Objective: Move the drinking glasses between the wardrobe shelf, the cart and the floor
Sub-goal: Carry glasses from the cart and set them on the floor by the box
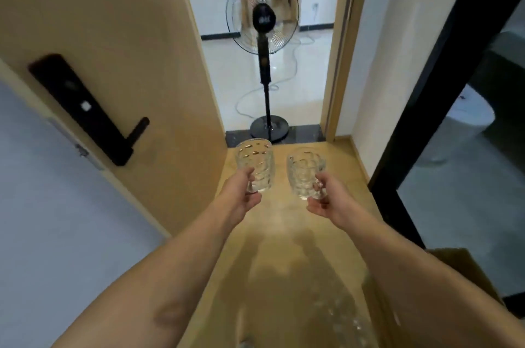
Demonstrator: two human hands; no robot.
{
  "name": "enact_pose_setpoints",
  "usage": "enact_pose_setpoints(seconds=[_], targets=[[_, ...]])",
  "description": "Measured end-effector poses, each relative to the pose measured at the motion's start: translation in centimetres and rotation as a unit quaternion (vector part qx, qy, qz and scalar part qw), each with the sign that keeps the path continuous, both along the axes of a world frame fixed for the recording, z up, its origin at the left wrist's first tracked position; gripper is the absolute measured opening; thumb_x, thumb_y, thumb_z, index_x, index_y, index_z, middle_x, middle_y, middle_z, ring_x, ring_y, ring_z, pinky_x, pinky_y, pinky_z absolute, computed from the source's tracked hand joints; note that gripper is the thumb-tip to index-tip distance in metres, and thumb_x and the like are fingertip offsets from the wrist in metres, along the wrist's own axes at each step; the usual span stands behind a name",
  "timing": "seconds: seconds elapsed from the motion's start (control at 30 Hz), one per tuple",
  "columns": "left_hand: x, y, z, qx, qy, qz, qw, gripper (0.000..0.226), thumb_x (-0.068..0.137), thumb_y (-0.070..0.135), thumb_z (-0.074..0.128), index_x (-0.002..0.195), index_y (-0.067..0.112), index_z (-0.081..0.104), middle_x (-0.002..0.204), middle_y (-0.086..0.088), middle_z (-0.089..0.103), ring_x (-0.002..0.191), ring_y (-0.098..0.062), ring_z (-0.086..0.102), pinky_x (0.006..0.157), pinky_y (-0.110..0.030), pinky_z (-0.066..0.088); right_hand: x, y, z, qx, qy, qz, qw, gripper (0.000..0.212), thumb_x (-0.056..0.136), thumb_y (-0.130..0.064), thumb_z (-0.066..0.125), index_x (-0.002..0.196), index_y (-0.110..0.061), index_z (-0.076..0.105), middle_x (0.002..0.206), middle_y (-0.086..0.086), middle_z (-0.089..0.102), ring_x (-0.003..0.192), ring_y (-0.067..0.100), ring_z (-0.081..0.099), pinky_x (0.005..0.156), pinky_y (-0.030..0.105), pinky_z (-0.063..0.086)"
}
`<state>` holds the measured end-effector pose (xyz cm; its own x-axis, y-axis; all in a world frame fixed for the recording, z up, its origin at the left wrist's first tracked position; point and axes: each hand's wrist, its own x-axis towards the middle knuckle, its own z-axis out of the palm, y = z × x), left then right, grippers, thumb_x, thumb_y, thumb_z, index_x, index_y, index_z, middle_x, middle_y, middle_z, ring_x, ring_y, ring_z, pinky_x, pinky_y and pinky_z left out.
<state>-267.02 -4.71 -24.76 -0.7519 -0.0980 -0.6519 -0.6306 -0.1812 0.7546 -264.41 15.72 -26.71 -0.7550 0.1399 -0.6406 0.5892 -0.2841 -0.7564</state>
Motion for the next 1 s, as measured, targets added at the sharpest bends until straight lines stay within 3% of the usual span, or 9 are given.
enact_pose_setpoints(seconds=[0.13,0.2,0.37,0.47,0.53,0.63,0.83,1.0], targets=[[3.8,-1.0,5.3,0.022,0.061,0.087,0.994,0.022,0.098,0.036,0.053,0.08,0.023,0.053,0.1,-0.007,0.052,0.094,-0.025,0.05,0.088,-0.035,0.054,0.4,-1.0,5.1,0.025,0.05,0.088,0.995,0.021,0.092,-0.038,0.056,0.083,-0.02,0.061,0.068,0.0,0.059,0.058,0.017,0.052,0.061,0.032,0.058],[6.3,-1.8,6.9,0.03,0.077,0.132,0.988,0.022,0.098,0.034,0.052,0.081,0.022,0.052,0.094,-0.007,0.053,0.095,-0.027,0.051,0.09,-0.037,0.054,1.2,-1.7,7.0,0.026,0.073,0.127,0.989,0.024,0.09,-0.04,0.058,0.079,-0.019,0.06,0.069,0.001,0.058,0.055,0.017,0.052,0.056,0.03,0.058],[14.8,-4.6,9.3,0.029,0.093,0.23,0.968,0.023,0.097,0.035,0.055,0.084,0.016,0.052,0.094,-0.012,0.06,0.089,-0.027,0.06,0.082,-0.038,0.057,3.9,-5.0,9.2,0.004,0.118,0.212,0.97,0.028,0.086,-0.036,0.058,0.063,-0.021,0.051,0.063,-0.002,0.046,0.047,0.017,0.043,0.042,0.023,0.043],[21.5,-6.6,10.4,0.014,0.105,0.296,0.949,0.027,0.094,0.035,0.056,0.075,0.018,0.049,0.094,-0.009,0.056,0.089,-0.027,0.058,0.09,-0.04,0.057,7.2,-8.4,9.9,0.003,0.121,0.281,0.952,0.027,0.09,-0.038,0.052,0.069,-0.021,0.049,0.075,0.001,0.049,0.064,0.021,0.051,0.049,0.027,0.052],[25.8,-8.3,11.0,0.005,0.112,0.337,0.935,0.028,0.092,0.034,0.057,0.072,0.018,0.048,0.084,-0.006,0.054,0.078,-0.024,0.056,0.097,-0.042,0.056,9.9,-11.2,10.4,0.002,0.13,0.325,0.937,0.023,0.091,-0.038,0.05,0.076,-0.021,0.051,0.082,0.002,0.05,0.073,0.024,0.053,0.054,0.03,0.055],[32.6,-10.6,12.1,-0.014,0.124,0.393,0.911,0.027,0.091,0.034,0.058,0.074,0.016,0.049,0.084,-0.008,0.05,0.07,-0.023,0.052,0.094,-0.042,0.058,14.8,-15.1,11.3,-0.014,0.129,0.389,0.912,0.026,0.092,-0.036,0.049,0.072,-0.02,0.048,0.086,0.006,0.049,0.068,0.022,0.05,0.053,0.03,0.052],[47.7,-15.3,13.5,-0.036,0.126,0.474,0.871,0.027,0.087,0.031,0.061,0.067,0.018,0.049,0.076,-0.009,0.056,0.07,-0.025,0.058,0.079,-0.036,0.062,27.1,-22.6,12.3,-0.037,0.144,0.465,0.873,0.038,0.094,-0.034,0.047,0.061,-0.019,0.037,0.059,0.006,0.04,0.046,0.02,0.039,0.042,0.022,0.041],[62.8,-18.3,13.1,-0.055,0.09,0.536,0.838,0.024,0.087,0.031,0.061,0.072,0.017,0.05,0.08,-0.011,0.059,0.071,-0.026,0.061,0.076,-0.035,0.061,40.6,-28.6,11.5,-0.055,0.118,0.527,0.84,0.035,0.092,-0.033,0.049,0.061,-0.02,0.041,0.061,0.004,0.042,0.053,0.02,0.045,0.055,0.029,0.048]])
